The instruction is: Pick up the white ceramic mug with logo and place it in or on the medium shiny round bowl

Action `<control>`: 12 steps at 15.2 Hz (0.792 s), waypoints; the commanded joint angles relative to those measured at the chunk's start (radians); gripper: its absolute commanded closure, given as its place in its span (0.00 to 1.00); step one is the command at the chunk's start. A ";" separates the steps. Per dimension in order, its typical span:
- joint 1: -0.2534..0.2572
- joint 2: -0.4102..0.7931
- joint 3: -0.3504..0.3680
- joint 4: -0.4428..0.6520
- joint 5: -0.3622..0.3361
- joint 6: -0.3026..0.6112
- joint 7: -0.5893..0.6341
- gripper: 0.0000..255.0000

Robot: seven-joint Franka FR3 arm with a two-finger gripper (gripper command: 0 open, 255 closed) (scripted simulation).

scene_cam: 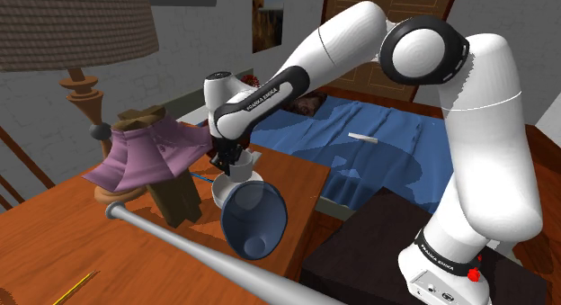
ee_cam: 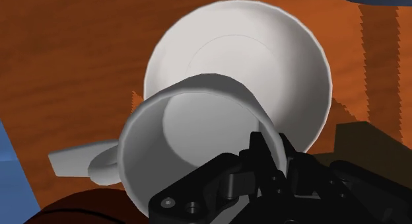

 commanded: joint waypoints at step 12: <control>0.016 0.029 -0.001 -0.026 0.000 0.011 0.007 0.00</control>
